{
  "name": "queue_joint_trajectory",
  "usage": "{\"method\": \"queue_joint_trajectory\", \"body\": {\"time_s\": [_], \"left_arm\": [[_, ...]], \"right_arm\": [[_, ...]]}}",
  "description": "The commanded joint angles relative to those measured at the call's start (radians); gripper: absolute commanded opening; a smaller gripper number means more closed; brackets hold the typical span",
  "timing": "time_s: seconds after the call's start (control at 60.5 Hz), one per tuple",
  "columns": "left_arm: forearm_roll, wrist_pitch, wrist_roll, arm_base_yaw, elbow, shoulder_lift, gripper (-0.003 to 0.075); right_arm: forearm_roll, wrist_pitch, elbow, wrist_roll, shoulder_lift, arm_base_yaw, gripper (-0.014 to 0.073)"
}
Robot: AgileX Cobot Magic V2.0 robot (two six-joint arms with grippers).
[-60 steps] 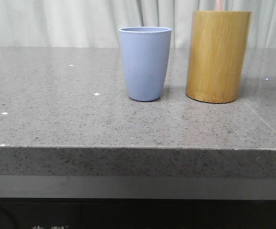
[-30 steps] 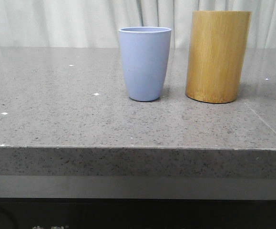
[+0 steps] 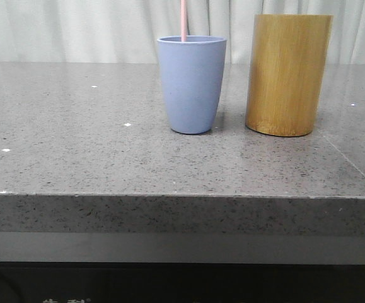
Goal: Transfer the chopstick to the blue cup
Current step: 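Move the pink stick over the blue cup and lower it inside, then open the right gripper to release the stick and withdraw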
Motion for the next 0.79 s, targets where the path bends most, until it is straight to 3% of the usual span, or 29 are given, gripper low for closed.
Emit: {"method": "queue_joint_trajectory", "body": {"time_s": [0.0, 0.281, 0.479, 0.612, 0.777], "left_arm": [[-0.008, -0.085, -0.006, 0.002, -0.024, 0.012, -0.0019], [-0.008, -0.085, -0.006, 0.002, -0.024, 0.012, -0.0019], [-0.008, -0.085, -0.006, 0.002, -0.024, 0.012, -0.0019], [-0.008, -0.085, -0.006, 0.002, -0.024, 0.012, -0.0019], [-0.008, -0.085, -0.006, 0.002, -0.024, 0.012, -0.0019]], "right_arm": [[-0.008, -0.063, -0.033, -0.003, -0.009, -0.001, -0.0045], [-0.008, -0.054, -0.033, -0.003, 0.011, -0.001, 0.0176], [-0.008, -0.032, -0.033, -0.003, -0.018, -0.002, 0.0185], [-0.008, 0.040, -0.051, -0.003, -0.078, -0.023, 0.0141], [-0.013, 0.291, -0.158, -0.003, -0.143, -0.111, -0.0060]]}}
